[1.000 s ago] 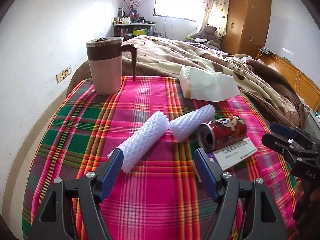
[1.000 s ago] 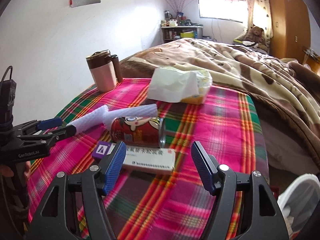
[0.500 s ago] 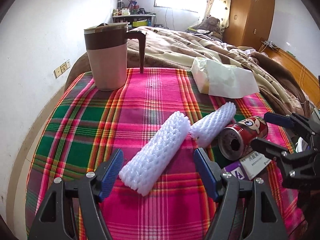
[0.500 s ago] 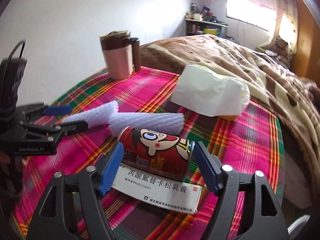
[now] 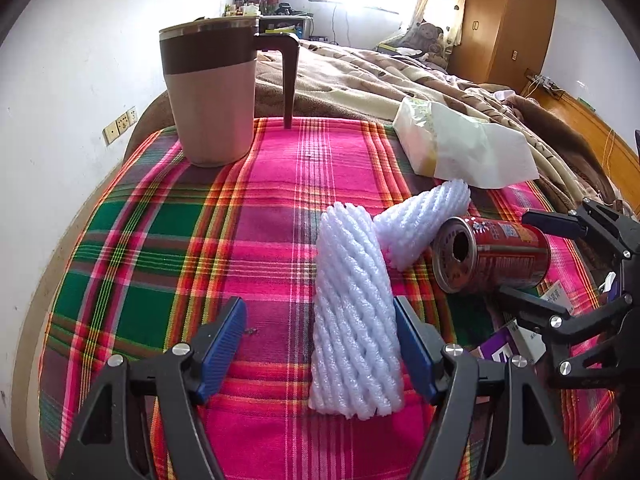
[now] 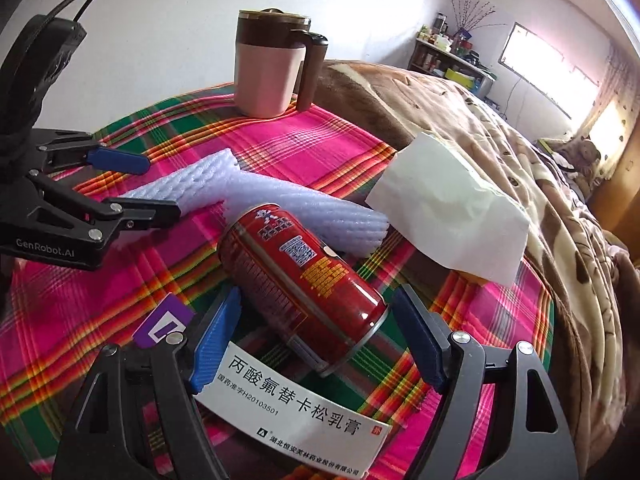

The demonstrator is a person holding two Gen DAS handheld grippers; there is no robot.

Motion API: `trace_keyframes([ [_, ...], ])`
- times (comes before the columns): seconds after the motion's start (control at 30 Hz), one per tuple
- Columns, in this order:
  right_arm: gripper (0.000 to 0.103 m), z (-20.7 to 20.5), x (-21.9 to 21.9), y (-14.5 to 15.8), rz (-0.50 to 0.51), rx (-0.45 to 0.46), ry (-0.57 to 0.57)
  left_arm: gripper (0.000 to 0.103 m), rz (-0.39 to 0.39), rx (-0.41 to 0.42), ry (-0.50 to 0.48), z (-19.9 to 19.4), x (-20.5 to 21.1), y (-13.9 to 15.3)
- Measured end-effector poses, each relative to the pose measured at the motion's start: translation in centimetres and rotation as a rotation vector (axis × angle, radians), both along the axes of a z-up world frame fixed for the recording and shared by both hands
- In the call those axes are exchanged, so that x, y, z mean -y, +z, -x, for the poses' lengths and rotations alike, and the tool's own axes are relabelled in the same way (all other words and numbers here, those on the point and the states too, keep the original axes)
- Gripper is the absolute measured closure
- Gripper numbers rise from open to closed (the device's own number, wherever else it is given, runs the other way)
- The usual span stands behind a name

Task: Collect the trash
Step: 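Grasp a white foam net sleeve with the left tool while the right tool reaches the red can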

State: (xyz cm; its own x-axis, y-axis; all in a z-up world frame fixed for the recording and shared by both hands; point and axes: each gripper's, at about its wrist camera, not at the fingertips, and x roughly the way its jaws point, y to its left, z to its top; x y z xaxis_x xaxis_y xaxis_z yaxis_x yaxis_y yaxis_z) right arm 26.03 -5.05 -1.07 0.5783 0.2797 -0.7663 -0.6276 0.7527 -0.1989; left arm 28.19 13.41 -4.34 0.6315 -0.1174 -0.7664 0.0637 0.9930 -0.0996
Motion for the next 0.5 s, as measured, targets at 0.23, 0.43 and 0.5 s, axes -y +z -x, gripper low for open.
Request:
trace_keyframes([
  [0.23, 0.024, -0.9, -0.2, -0.1, -0.031, -0.018, -0.027, 0.028, 0.005, -0.005, 0.014, -0.6, 0.2, 0.0],
  [0.43, 0.024, -1.1, -0.6, -0.6, -0.052, -0.064, -0.018, 0.028, 0.024, -0.009, 0.030, -1.0, 0.1, -0.1],
  [0.5, 0.024, -1.2, -0.5, -0.3, -0.076, -0.072, -0.016, 0.028, 0.026, -0.013, 0.049, -1.4, -0.1, -0.1],
])
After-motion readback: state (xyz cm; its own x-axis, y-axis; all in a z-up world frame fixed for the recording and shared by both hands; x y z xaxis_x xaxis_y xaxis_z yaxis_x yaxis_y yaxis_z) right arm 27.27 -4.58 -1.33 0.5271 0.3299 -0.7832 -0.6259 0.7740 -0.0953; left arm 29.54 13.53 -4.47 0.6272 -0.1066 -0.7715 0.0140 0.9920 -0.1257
